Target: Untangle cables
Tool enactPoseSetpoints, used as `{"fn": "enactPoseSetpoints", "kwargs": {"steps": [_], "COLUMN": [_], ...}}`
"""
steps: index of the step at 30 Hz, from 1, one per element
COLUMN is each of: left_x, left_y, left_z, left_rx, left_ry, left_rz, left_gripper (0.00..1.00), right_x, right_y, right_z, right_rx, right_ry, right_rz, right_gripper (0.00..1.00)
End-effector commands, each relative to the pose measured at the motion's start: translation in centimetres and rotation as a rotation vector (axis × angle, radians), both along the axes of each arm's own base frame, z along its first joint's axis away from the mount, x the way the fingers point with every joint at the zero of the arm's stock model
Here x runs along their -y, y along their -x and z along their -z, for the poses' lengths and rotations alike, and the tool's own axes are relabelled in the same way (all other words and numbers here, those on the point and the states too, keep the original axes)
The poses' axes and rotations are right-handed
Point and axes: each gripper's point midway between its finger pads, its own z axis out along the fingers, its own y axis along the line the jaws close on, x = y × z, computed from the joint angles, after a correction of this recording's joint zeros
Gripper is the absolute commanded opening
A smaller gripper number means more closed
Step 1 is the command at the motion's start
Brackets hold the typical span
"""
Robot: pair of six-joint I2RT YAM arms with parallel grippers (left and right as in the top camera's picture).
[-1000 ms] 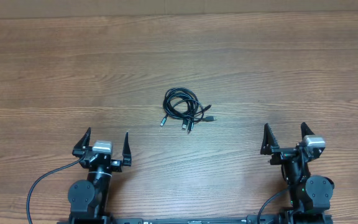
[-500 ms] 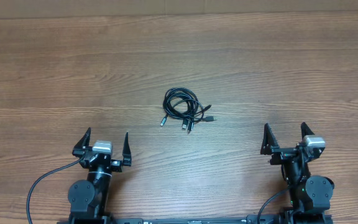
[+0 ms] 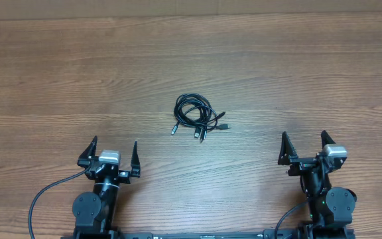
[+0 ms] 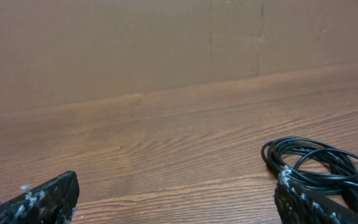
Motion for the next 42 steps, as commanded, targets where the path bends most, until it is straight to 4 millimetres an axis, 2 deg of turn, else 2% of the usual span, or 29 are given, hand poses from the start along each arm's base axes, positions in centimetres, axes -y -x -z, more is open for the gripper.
{"fn": "enactPoseSetpoints", "kwargs": {"steps": [1, 7, 11, 17, 26, 32, 42], "left_x": [0.0, -0.4, -0.9, -0.9, -0.8, -0.5, 0.3], "left_y": [0.0, 0.0, 0.2, 0.6, -0.4, -0.9, -1.1], "left_z": [0.0, 0.0, 0.1, 0.4, 0.0, 0.4, -0.6], "left_rx": [0.006, -0.007, -0.039, -0.154, -0.269, -0.309, -0.294], "left_ry": [-0.004, 0.068, 0.086, 0.101, 0.096, 0.097, 0.108], "left_rz": [0.003, -0.024, -0.054, -0.062, -0.062, -0.05, -0.006], "left_gripper": [0.99, 0.99, 0.99, 1.0, 1.0, 1.0, 0.99], "right_x": [-0.1, 0.0, 0.9, 0.9, 0.9, 0.2, 0.1], "right_y": [0.0, 0.1, 0.4, 1.0, 1.3, 1.0, 0.6], "right_z": [0.2, 0.1, 0.0, -0.5, -1.1, -0.3, 0.7], "right_rx": [0.004, -0.009, -0.051, -0.098, -0.171, -0.248, -0.329], "right_ry": [-0.003, -0.008, -0.051, -0.052, -0.102, -0.106, -0.105], "right_rz": [-0.004, 0.0, 0.059, 0.06, 0.066, 0.03, 0.03], "right_gripper": [1.0, 1.0, 1.0, 1.0, 1.0, 1.0, 1.0]}}
